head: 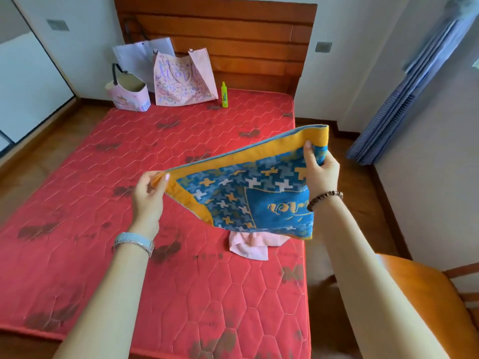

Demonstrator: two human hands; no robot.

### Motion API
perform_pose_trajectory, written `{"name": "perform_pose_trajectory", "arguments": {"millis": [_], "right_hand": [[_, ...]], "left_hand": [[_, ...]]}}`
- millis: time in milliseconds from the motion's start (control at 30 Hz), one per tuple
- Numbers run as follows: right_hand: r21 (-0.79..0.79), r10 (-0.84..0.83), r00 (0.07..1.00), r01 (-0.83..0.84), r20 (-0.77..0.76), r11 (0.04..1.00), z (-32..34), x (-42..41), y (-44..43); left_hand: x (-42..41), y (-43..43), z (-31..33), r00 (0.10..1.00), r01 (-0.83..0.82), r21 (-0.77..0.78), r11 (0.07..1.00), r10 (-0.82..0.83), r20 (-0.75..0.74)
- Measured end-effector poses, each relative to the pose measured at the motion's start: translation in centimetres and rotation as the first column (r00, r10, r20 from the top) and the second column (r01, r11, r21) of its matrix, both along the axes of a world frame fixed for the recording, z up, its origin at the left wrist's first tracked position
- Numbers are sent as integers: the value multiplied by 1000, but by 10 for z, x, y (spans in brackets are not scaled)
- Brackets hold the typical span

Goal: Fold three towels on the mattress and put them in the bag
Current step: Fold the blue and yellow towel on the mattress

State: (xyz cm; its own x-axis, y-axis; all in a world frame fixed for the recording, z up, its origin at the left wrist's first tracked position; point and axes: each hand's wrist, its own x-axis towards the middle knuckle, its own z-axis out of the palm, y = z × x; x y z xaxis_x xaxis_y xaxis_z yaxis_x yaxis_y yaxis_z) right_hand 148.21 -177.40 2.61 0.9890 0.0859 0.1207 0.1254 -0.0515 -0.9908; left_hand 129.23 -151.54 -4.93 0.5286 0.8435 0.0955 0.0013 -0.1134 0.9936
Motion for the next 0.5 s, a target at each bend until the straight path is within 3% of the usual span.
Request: {"name": "perform_pose_trajectory", "arguments": {"millis": [100,200,300,500], "right_hand": [[-1,46,999,-46,-7,999,-15,1,5],[-40,39,997,-42,-62,998,-47,-11,10],[-93,40,988,-54,-149,994,-95,-32,8],[-215,46,920,-139,-389,967,-230,-87,-19]], "left_hand": [[-10,12,-1,996,-18,-48,999,22,84],[-32,10,-14,997,-45,-50,998,48,57],[-61,1,-41,995,-91,-41,995,89,-47],[-131,-35,-153,952,-183,-182,966,128,-278]]}}
